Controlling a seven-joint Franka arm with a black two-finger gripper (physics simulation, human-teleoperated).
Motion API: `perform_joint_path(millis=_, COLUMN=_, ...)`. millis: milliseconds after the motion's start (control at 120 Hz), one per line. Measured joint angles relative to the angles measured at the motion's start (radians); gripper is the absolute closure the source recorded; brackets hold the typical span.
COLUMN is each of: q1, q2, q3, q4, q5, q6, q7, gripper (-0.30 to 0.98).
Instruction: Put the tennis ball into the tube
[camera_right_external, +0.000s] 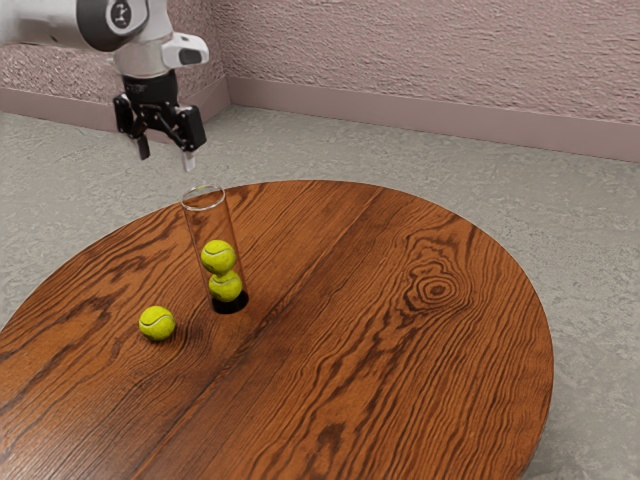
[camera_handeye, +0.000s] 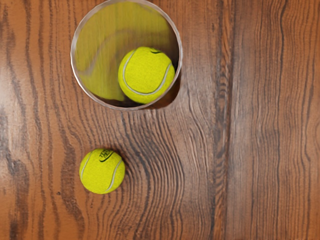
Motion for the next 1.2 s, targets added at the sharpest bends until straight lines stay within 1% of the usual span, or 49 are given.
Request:
perform_joint_path(millis=100, q1=0.000, q2=-0.020, q3=0.005, q4=-0.016, q5=0.004, q6=-0.008, q7=0.006, gripper=0.00)
perform_joint_path(millis=233, q1=-0.029, q2=-0.152, q3=0.065, q4=-0.208, q5=0.023, q6=0.018, q7=0.040, gripper=0.00)
perform_joint_path(millis=350, q1=-0.018, q2=-0.187, q3=0.130, q4=-0.295, q5=0.032, q6=0.067, q7=0.108, gripper=0.00)
perform_joint_path(millis=458, q1=0.044, q2=-0.180, q3=0.141, q4=-0.326, q5=0.034, q6=0.098, q7=0.165, gripper=0.00)
perform_joint_path(millis=517, q1=0.054, q2=-0.156, q3=0.144, q4=-0.343, q5=0.035, q6=0.112, q7=0.192, gripper=0.00)
perform_joint_path(millis=608, q1=0.063, q2=-0.106, q3=0.145, q4=-0.404, q5=0.034, q6=0.176, q7=0.229, gripper=0.00)
perform_joint_path(millis=767, q1=0.036, q2=-0.076, q3=0.145, q4=-0.529, q5=0.031, q6=0.321, q7=0.281, gripper=0.00)
perform_joint_path(millis=950, q1=-0.021, q2=-0.093, q3=0.146, q4=-0.703, q5=0.029, q6=0.505, q7=0.327, gripper=0.00)
perform_joint_path(millis=1067, q1=-0.023, q2=-0.087, q3=0.148, q4=-0.727, q5=0.045, q6=0.585, q7=0.351, gripper=0.00)
perform_joint_path(millis=1200, q1=0.007, q2=-0.066, q3=0.148, q4=-0.726, q5=0.072, q6=0.635, q7=0.374, gripper=0.00)
